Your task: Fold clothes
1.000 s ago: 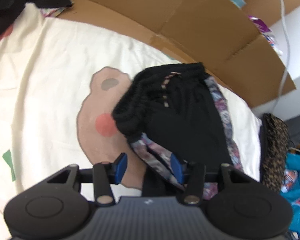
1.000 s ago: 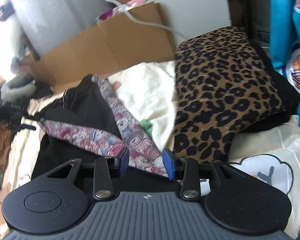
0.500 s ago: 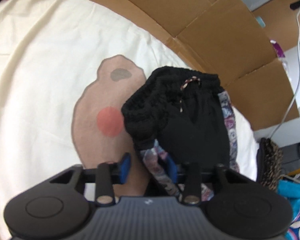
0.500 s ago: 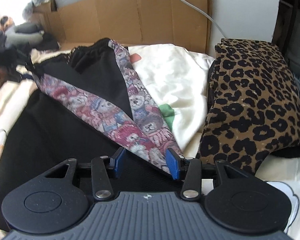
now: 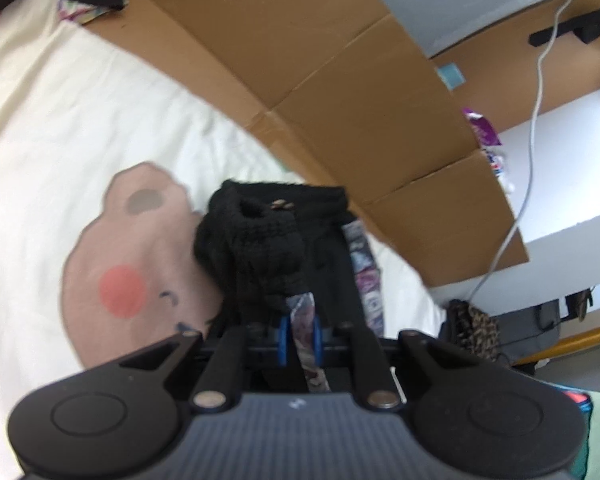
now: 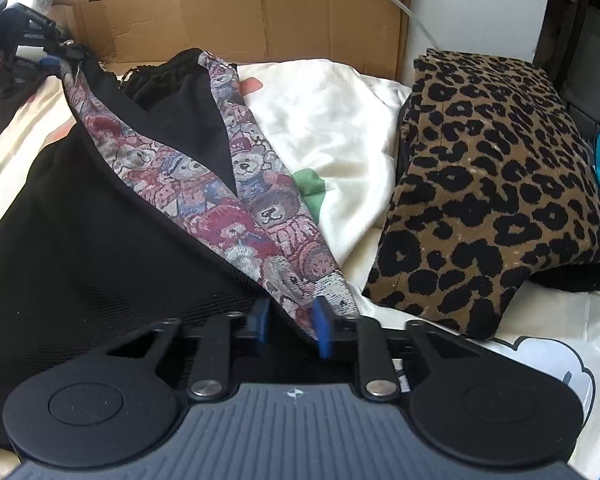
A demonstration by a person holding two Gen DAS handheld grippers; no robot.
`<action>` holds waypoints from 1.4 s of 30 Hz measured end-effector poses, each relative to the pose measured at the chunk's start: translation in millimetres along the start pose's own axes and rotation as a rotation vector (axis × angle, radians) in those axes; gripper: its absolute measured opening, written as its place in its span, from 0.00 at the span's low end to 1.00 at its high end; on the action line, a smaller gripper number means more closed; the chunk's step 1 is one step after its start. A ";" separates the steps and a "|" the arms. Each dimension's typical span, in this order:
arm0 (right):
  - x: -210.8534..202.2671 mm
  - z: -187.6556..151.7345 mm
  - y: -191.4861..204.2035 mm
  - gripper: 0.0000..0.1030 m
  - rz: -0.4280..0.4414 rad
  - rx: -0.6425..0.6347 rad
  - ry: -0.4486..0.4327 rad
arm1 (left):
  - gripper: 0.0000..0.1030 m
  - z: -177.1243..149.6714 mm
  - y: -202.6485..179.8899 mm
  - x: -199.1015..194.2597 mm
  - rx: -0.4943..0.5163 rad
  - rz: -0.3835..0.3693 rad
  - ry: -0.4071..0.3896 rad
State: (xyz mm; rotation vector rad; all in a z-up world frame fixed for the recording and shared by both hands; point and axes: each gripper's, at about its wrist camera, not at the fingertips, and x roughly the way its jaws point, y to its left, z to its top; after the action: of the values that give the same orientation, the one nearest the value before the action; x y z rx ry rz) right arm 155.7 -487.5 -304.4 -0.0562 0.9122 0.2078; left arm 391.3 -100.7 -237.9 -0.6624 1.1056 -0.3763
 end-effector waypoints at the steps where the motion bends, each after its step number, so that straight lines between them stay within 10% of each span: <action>1: -0.1 0.1 -1.3 0.19 0.001 0.003 -0.001 | 0.13 2.3 -4.2 3.2 -0.004 -0.001 -0.002; 42: -0.7 -8.2 -62.7 0.02 0.106 0.303 0.078 | 0.11 47.3 -86.2 159.1 0.059 0.175 -0.061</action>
State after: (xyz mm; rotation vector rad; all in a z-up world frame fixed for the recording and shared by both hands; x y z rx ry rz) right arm 161.5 -550.0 -311.3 0.2663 1.0169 0.1646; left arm 503.9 -244.6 -278.1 -0.5178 1.0810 -0.2358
